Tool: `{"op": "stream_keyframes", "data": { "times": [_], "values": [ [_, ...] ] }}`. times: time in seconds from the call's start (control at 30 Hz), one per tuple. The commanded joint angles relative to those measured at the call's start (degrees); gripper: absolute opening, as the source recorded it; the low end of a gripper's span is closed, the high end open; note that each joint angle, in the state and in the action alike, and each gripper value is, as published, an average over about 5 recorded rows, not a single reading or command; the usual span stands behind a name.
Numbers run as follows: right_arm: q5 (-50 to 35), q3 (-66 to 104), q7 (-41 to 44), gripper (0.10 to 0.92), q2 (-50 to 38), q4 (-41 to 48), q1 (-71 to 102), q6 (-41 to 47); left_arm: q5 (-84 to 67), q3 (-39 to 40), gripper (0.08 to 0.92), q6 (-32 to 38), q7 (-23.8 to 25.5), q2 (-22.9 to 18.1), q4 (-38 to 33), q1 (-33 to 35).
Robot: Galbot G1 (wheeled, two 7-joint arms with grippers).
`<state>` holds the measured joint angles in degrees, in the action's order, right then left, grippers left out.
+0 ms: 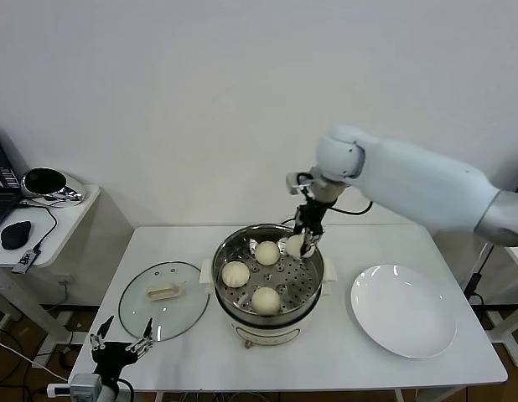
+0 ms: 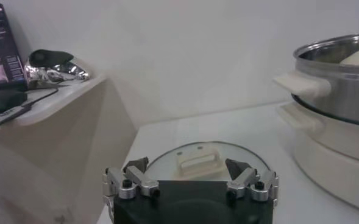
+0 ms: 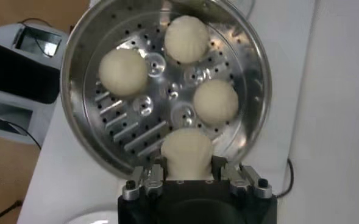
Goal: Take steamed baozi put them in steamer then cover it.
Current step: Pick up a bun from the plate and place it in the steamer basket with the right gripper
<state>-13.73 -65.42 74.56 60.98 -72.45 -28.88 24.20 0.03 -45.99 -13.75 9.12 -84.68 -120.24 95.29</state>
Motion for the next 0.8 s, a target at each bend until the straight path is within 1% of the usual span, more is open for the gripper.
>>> {"op": "stream_keyframes", "data": {
  "times": [0.03,0.6,0.7,0.8],
  "values": [
    [3.9,-0.5,-0.6,0.467,3.0,1.1,4.8,0.6,-0.5,0.0,0.823,-0.1,0.1,0.1,0.4,-0.2],
    [7.1,0.6,-1.1,0.473,3.4,1.9,7.4,0.4,-0.5,0.4,0.823,-0.1,0.1,0.0,1.4,-0.6],
    [6.5,0.8,-1.2,0.522,3.1,1.6,7.3,0.5,-0.5,0.4,0.823,-0.1,0.1,0.0,1.3,-0.6],
    [5.6,1.0,-1.3,0.606,2.3,0.9,6.9,0.8,-0.5,0.4,0.823,-0.1,0.2,-0.1,1.2,-0.8]
  ]
}}
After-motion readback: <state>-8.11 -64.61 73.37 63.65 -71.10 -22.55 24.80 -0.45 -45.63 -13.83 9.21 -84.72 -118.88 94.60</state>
